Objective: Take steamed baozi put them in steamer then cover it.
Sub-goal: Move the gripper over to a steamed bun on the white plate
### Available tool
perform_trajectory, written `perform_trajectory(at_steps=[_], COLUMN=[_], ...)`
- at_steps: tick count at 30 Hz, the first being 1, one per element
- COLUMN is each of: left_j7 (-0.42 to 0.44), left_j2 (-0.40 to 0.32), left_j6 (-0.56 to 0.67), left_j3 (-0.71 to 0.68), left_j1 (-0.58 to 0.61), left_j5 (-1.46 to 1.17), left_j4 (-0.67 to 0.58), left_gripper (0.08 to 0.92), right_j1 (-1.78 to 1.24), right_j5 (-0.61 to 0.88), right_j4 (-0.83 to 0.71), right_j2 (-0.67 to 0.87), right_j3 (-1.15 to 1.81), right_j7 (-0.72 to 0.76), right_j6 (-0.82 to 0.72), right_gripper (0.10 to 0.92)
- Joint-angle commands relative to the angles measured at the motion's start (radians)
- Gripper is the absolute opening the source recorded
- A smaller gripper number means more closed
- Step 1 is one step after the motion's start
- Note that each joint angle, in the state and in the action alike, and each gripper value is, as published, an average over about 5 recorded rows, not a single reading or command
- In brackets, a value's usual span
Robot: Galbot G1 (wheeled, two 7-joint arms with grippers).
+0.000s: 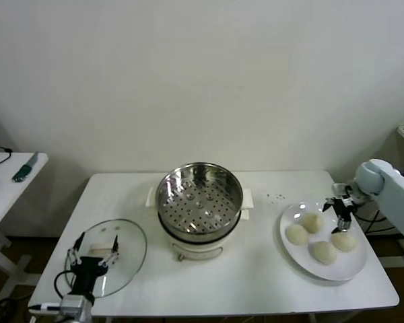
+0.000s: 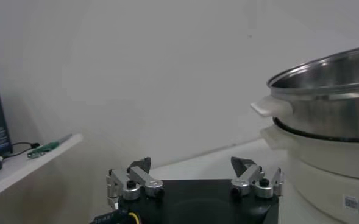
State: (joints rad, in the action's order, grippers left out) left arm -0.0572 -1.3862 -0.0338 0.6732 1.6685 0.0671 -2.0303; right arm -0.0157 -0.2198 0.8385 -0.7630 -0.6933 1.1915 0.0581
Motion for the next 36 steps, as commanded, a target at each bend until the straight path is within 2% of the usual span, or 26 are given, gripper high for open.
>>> perform_trajectory(at_steps=[1, 18, 27, 36], left_j7=[0.000, 0.000, 0.000, 0.000], left_j2=[-0.001, -0.007, -0.010, -0.016], left_j6=[-0.003, 0.005, 0.008, 0.010], left_j3=[0.001, 0.005, 0.008, 0.003], left_j1=[0.001, -0.003, -0.002, -0.002], left_j5=[0.003, 0.002, 0.000, 0.000], left_j4=[0.001, 0.012, 0.010, 0.008], left_gripper=[0.823, 0.823, 0.823, 0.823], right_j1=[0.025, 0.025, 0.026, 0.079], right_j5=[-0.035, -0.044, -0.047, -0.013], right_j4=[-0.088, -0.133, -0.133, -0.086], right_j2=[-0.094, -0.132, -0.132, -0.098], right_j3=[-0.026, -0.077, -0.082, -0.127], right_j7=[0.007, 0.009, -0.001, 0.002], right_j6=[0.006, 0.022, 0.033, 0.049], right_gripper=[0.823, 0.817, 0.714, 0.687])
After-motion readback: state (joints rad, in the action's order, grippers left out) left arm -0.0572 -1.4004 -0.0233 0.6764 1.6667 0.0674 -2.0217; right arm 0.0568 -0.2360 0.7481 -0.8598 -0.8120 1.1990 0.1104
